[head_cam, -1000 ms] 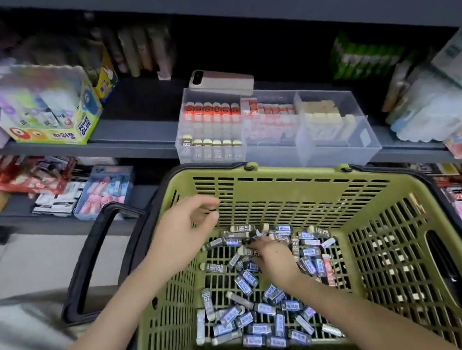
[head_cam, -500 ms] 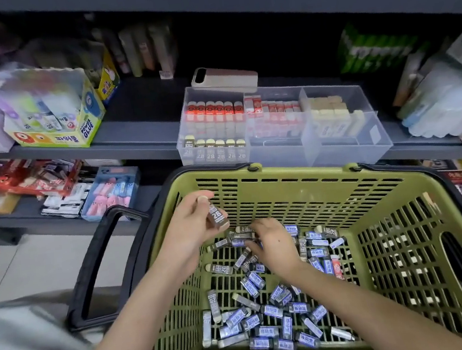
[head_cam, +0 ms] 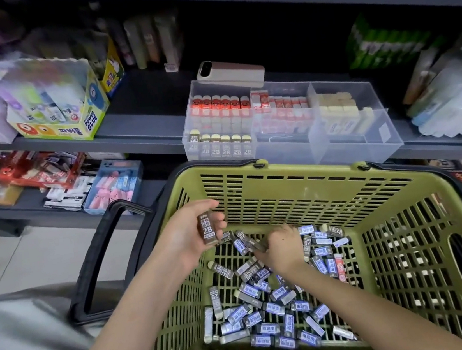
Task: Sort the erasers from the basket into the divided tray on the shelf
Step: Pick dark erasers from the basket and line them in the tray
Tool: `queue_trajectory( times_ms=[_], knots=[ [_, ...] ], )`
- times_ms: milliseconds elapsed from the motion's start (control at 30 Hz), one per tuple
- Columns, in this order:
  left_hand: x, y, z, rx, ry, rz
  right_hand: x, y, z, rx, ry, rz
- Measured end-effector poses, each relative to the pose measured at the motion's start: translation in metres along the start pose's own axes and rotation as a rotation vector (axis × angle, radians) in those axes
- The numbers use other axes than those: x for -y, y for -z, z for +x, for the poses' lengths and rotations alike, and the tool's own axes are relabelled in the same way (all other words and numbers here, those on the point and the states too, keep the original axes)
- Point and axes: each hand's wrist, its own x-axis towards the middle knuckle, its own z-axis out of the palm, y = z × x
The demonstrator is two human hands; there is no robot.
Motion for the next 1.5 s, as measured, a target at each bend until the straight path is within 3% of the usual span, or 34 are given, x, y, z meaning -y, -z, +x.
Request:
queue_trajectory(
  times_ms=[167, 300, 400, 467, 567, 600, 633, 733, 800, 967, 1067, 1200, 1300, 1400, 1500],
  knots=[
    [0.012, -0.005, 0.001, 0.026, 0.001, 0.116, 0.011, 0.054, -0.024, 0.06, -0.126, 0.892],
    [0.02, -0.015, -0.003, 0.148, -0.019, 0.181, 0.037, 0.098, -0.041, 0.027, 0.107, 1.066],
    [0.024, -0.019, -0.002, 0.124, -0.042, 0.122, 0.044, 0.107, -0.046, 0.124, 0.255, 1.1],
    [0.025, -0.018, 0.0, 0.054, -0.026, 0.091, 0.038, 0.101, -0.043, 0.173, 0.229, 1.269],
    [0.024, -0.015, 0.003, -0.048, 0.075, 0.027, 0.026, 0.083, -0.035, 0.187, 0.025, 1.623],
    [0.022, -0.014, 0.004, -0.06, 0.111, 0.015, 0.022, 0.073, -0.032, 0.182, -0.011, 1.564],
    [0.021, -0.014, 0.004, -0.055, 0.146, -0.001, 0.018, 0.061, -0.028, 0.174, 0.007, 1.354],
    [0.016, -0.012, 0.004, 0.011, 0.23, -0.097, 0.008, 0.021, -0.017, 0.208, 0.298, 0.394],
    [0.014, -0.009, 0.003, 0.061, 0.244, -0.178, 0.004, -0.001, -0.011, 0.254, 0.461, 0.073],
    [0.008, -0.006, -0.001, 0.142, 0.219, -0.291, -0.001, -0.023, -0.006, 0.242, 0.576, -0.177],
    [0.008, -0.006, 0.0, 0.16, 0.198, -0.255, -0.006, -0.025, -0.004, 0.26, 0.541, -0.194],
    [0.012, -0.006, 0.002, 0.155, 0.149, -0.14, -0.009, -0.018, -0.008, 0.149, 0.501, -0.249],
    [0.017, -0.006, 0.004, 0.105, 0.107, -0.041, -0.004, 0.001, -0.019, 0.013, 0.312, 0.112],
    [0.019, -0.006, 0.006, 0.061, 0.067, 0.024, 0.01, 0.042, -0.026, 0.051, 0.079, 0.848],
    [0.019, -0.01, 0.004, 0.118, -0.008, 0.051, 0.027, 0.082, -0.03, 0.104, 0.085, 1.206]
  ],
)
